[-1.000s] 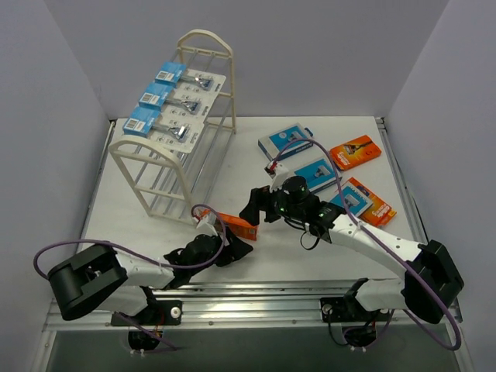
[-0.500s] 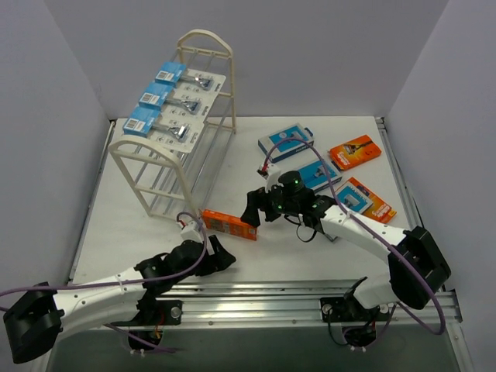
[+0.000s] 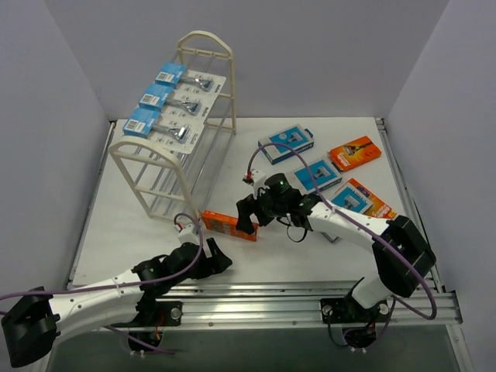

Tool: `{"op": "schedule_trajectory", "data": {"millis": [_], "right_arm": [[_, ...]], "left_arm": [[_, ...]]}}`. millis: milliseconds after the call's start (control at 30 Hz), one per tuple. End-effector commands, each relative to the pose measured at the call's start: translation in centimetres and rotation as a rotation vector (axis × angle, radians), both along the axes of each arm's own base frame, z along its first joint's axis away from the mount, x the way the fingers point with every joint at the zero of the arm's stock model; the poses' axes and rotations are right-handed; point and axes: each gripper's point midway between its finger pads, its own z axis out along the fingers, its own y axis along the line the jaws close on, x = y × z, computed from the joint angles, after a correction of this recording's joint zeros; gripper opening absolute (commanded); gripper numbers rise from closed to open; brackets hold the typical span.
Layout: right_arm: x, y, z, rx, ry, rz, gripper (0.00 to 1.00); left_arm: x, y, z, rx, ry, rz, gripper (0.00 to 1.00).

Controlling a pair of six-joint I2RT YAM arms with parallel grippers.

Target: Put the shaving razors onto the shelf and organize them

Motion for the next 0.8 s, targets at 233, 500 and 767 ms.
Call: {"op": "schedule_trajectory", "data": {"millis": [233, 500, 767], "right_arm": [[0.0, 1.1, -3.4, -0.110, 0.009, 0.033, 0.66], [-1.5, 1.7, -4.1, -0.104, 0.049, 0.044, 0.08], [-3.4, 1.1, -2.3, 0.012, 0.129, -0.041, 0.00]], "left_arm": [[-0.2, 1.3, 0.8, 0.036, -0.009, 0.018, 0.91], [-0.3, 1.7, 1.7, 0.026, -0.027, 0.018, 0.91], [-0.4, 1.2, 3.7, 0.082, -0.079, -0.074, 1.00]]}}
